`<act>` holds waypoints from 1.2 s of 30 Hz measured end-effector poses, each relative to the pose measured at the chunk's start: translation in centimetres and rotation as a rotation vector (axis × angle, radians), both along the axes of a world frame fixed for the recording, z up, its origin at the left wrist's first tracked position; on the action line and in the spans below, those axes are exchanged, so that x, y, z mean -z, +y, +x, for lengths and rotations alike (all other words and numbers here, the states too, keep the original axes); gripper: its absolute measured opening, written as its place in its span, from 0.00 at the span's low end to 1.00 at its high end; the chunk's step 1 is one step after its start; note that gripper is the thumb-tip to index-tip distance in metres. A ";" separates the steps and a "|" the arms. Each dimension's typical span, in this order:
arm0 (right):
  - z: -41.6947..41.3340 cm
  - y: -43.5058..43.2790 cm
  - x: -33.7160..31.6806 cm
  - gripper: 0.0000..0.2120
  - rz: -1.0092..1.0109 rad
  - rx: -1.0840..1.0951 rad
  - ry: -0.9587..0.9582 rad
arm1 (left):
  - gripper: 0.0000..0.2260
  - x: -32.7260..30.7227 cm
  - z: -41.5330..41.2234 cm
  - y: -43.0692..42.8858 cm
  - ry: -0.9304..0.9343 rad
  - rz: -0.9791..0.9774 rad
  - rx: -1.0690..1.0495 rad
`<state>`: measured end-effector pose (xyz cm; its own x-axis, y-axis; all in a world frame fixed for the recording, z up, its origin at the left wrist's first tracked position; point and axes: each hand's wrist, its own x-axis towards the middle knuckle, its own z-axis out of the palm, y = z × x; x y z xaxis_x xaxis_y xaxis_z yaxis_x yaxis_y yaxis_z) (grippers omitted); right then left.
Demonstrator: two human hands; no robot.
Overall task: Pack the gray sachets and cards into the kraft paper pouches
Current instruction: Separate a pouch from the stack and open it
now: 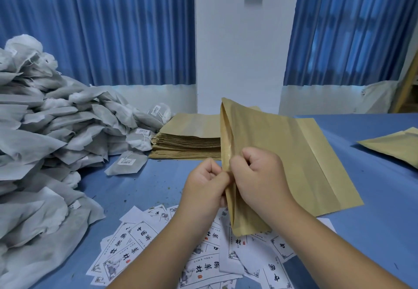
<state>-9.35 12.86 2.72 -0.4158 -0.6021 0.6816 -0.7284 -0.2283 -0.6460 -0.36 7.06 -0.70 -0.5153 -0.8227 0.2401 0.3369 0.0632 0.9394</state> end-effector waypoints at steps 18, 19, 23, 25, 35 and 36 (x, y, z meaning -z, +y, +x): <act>0.5 -3.0 -4.6 0.19 0.042 -0.248 0.275 | 0.08 -1.7 1.9 -2.1 0.095 0.001 -0.189; 0.8 -3.4 -5.0 0.20 0.101 -0.247 0.365 | 0.05 -2.0 2.0 -2.1 0.072 -0.028 -0.204; 1.8 -5.3 -6.4 0.18 0.303 -0.251 0.628 | 0.16 -2.6 3.0 -3.2 -0.029 0.018 -0.185; 2.2 -6.1 -6.7 0.18 0.354 -0.276 0.699 | 0.17 -2.6 3.5 -4.0 -0.101 0.063 -0.180; 4.9 -7.6 -4.6 0.08 0.488 -0.074 0.726 | 0.09 -1.6 4.0 -5.3 -0.128 0.206 -0.215; 5.2 -7.5 -4.5 0.05 0.492 -0.029 0.736 | 0.15 -1.5 4.0 -5.4 -0.113 0.206 -0.231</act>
<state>-4.12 5.34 7.24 0.0465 -0.9010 0.4314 -0.9963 -0.0732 -0.0456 3.61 1.65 0.78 -0.3231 -0.9463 0.0086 0.2286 -0.0692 0.9711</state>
